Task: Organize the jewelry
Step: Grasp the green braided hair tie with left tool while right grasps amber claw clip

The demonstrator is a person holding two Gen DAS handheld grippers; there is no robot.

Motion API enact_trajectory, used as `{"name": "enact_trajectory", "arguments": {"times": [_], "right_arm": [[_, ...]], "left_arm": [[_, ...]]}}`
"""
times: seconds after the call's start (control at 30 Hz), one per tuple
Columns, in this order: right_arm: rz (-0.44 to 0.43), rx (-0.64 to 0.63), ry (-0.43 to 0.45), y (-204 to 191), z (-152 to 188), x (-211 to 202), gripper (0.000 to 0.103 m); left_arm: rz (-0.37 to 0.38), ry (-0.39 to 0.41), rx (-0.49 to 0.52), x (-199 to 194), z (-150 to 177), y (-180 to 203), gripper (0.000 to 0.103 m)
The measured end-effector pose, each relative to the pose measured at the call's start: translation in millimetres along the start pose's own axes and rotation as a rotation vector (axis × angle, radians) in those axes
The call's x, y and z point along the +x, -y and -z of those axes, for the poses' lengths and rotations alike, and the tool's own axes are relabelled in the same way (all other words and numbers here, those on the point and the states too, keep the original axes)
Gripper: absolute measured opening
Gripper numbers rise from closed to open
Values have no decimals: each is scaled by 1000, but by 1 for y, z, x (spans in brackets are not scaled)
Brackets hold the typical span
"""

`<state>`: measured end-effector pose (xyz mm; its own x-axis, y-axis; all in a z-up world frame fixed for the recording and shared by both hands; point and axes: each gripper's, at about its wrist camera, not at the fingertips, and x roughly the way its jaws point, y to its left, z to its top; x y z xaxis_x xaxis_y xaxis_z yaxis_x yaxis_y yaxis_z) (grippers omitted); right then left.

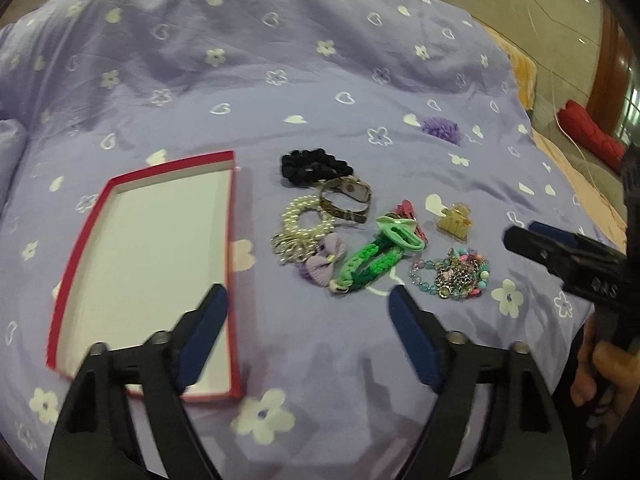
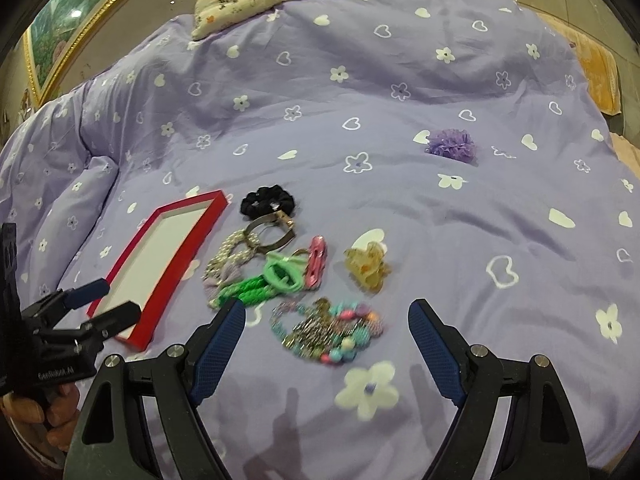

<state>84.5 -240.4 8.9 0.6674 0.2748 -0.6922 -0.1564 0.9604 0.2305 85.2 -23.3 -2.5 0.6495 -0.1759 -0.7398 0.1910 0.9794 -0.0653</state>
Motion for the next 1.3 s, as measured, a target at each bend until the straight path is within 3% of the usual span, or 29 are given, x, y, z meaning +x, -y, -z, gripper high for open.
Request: {"name": "enact_trajectory", "arguments": {"times": [0.1, 0.3, 0.63, 0.7, 0.73, 0.77, 0.8, 1.07, 1.2, 1.3], "right_arm": [[1, 20, -31, 7, -9, 17, 68], [3, 32, -86, 18, -21, 52, 55], [-3, 58, -153, 30, -24, 92, 46], [-5, 67, -158, 33, -24, 96, 33], [-12, 73, -156, 35, -24, 96, 32], [-14, 73, -151, 35, -24, 95, 31], [-9, 70, -146, 35, -24, 94, 31], [-26, 83, -101, 34, -25, 77, 30], [-56, 87, -80, 28, -25, 62, 30], [-66, 71, -81, 20, -22, 56, 30]], "left_arm": [[30, -13, 33, 13, -7, 6, 71], [97, -70, 99, 45, -19, 22, 62], [178, -171, 210, 94, -22, 47, 60], [178, -190, 215, 101, -20, 49, 45], [174, -196, 215, 104, -20, 49, 39], [176, -201, 211, 106, -19, 48, 27], [184, -202, 202, 107, -19, 47, 23], [235, -153, 144, 79, -19, 31, 18], [438, -193, -31, 66, -16, 7, 18], [506, -234, -121, 68, -9, -4, 18]]}}
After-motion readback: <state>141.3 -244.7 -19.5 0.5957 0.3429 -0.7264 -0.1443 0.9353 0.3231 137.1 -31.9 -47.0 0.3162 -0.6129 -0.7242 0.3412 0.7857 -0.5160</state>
